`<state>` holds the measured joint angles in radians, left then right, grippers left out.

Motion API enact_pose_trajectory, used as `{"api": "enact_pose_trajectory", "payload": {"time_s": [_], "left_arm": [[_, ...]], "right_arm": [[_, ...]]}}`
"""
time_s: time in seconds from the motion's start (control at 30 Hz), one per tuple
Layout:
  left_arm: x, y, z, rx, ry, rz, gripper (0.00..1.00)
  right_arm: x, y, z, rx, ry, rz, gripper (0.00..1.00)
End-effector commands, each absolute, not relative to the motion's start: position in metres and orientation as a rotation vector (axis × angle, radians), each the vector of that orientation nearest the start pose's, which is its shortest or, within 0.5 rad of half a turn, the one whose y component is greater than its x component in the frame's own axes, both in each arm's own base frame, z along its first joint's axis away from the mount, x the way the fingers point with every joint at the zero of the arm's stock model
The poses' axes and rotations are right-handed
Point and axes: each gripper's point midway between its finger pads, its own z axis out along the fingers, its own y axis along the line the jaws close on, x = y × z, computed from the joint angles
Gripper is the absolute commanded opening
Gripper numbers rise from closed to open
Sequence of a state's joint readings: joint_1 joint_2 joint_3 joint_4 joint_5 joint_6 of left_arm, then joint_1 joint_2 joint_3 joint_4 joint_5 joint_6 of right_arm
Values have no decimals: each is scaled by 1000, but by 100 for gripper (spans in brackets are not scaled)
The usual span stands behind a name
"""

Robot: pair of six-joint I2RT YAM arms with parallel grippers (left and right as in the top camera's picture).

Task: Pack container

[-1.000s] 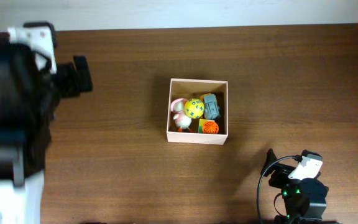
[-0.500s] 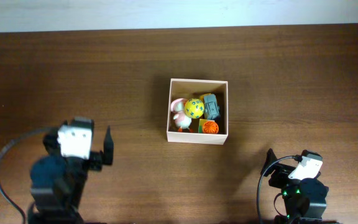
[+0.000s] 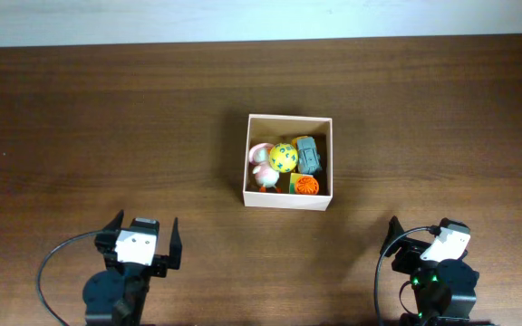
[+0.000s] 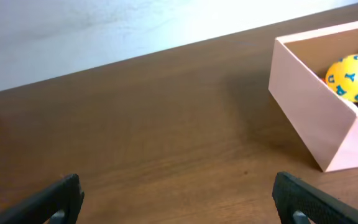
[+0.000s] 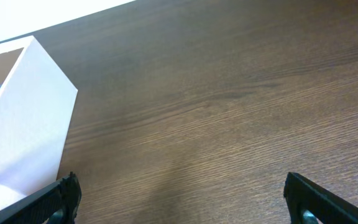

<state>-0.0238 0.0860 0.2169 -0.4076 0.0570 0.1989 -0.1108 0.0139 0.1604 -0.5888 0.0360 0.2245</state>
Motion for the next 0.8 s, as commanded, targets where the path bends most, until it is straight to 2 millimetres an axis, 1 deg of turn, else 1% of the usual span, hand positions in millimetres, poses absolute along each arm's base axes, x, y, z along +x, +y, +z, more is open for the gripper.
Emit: {"api": "enact_pose_trajectory", "payload": {"time_s": [0.0, 0.1, 0.27, 0.77], "left_arm": [[227, -20, 156, 275, 1806, 59, 99], [226, -20, 152, 274, 1795, 60, 99], [228, -20, 134, 277, 1829, 57, 99], [228, -20, 134, 277, 1829, 57, 99]], "right_arm": [[210, -30, 106, 354, 1976, 32, 99], [210, -30, 106, 354, 1976, 32, 99], [210, -30, 106, 354, 1976, 32, 99], [210, -30, 106, 354, 1976, 32, 99]]}}
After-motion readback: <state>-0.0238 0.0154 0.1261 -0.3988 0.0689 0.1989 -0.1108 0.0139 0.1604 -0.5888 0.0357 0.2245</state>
